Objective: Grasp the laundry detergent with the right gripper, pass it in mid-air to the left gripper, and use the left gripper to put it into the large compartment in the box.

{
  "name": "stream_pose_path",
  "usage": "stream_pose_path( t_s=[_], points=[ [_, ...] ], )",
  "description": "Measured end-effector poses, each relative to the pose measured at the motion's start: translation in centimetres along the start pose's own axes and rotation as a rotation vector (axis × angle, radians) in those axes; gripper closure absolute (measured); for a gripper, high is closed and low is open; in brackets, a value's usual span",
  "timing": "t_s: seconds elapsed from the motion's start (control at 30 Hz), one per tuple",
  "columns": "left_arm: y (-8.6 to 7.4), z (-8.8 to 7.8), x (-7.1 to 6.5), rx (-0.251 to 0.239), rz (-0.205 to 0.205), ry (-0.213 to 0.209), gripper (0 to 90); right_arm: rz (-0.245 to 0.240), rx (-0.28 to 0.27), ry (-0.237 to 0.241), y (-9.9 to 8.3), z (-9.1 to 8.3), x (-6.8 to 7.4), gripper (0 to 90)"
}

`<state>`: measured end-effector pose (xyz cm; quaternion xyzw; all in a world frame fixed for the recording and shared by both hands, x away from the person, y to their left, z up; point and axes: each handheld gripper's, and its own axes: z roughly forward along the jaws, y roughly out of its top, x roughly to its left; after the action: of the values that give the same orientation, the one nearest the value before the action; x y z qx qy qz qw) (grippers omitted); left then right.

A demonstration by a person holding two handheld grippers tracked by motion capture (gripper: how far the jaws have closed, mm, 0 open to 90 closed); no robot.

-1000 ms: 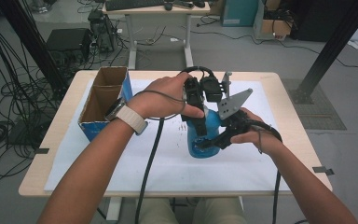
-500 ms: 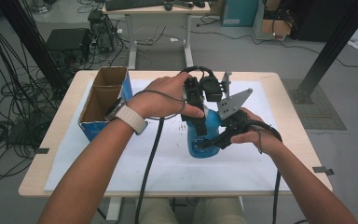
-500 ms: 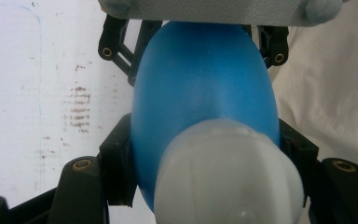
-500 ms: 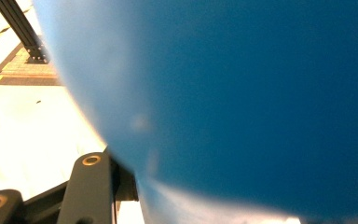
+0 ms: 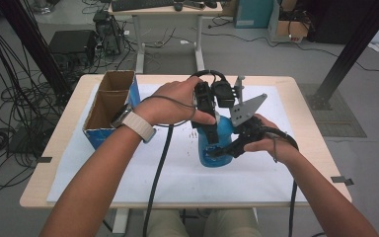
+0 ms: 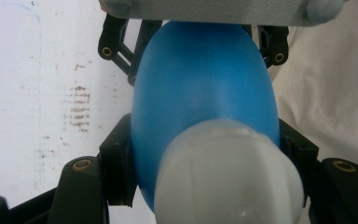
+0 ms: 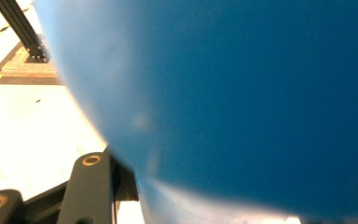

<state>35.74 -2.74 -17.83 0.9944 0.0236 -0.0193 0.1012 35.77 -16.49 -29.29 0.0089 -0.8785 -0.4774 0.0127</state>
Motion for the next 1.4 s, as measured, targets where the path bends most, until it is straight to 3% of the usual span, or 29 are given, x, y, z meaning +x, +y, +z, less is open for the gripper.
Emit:
stream_pose_path(
  t_s=[0.63, 0.7, 1.03, 1.07, 1.1, 1.13, 1.23, 1.27, 1.3, 1.37, 1.4],
  points=[
    [0.0, -0.2, -0.1, 0.003, -0.002, 0.000, 37.6, -0.002, -0.004, 0.003, 0.1, 0.0, 0.0, 42.9],
    [0.0, -0.1, -0.3, 0.001, -0.030, -0.005, 37.6, -0.003, -0.004, 0.004, 0.1, 0.0, 0.1, 42.9],
    [0.0, -0.1, -0.3, 0.023, -0.032, -0.003, 37.7, -0.011, -0.011, 0.003, 0.0, 0.2, 0.2, 42.1],
    [0.0, 0.2, -0.5, 0.001, -0.074, -0.006, 37.6, -0.004, -0.012, -0.003, -0.1, 0.3, 0.2, 41.6],
    [0.0, 0.3, -0.4, 0.009, -0.076, -0.007, 37.7, -0.001, -0.003, -0.005, -0.1, 0.4, 0.3, 37.1],
    [-0.1, 0.4, -0.4, 0.008, -0.083, -0.005, 37.6, 0.020, 0.020, -0.016, -0.2, 0.4, 0.3, 25.2],
    [-0.3, 0.4, 0.0, 0.051, -0.052, 0.003, 37.6, 0.055, 0.020, -0.037, -1.1, 0.0, 0.3, 15.4],
    [-0.4, 0.4, 0.2, 0.062, -0.036, 0.009, 37.6, 0.066, 0.018, -0.046, -1.4, -0.2, 0.4, 12.8],
    [-0.5, 0.4, 0.3, 0.069, -0.043, 0.014, 37.6, 0.096, 0.008, -0.046, -1.7, -0.5, 0.5, 10.5],
    [-0.6, 0.4, 0.4, 0.081, -0.056, 0.019, 37.6, 0.111, 0.008, -0.078, -2.4, -1.2, 0.3, 9.7],
    [-0.7, 0.4, 0.5, 0.090, -0.061, 0.022, 37.6, 0.127, 0.009, -0.071, -2.5, -1.5, 0.3, 9.7]
  ],
)
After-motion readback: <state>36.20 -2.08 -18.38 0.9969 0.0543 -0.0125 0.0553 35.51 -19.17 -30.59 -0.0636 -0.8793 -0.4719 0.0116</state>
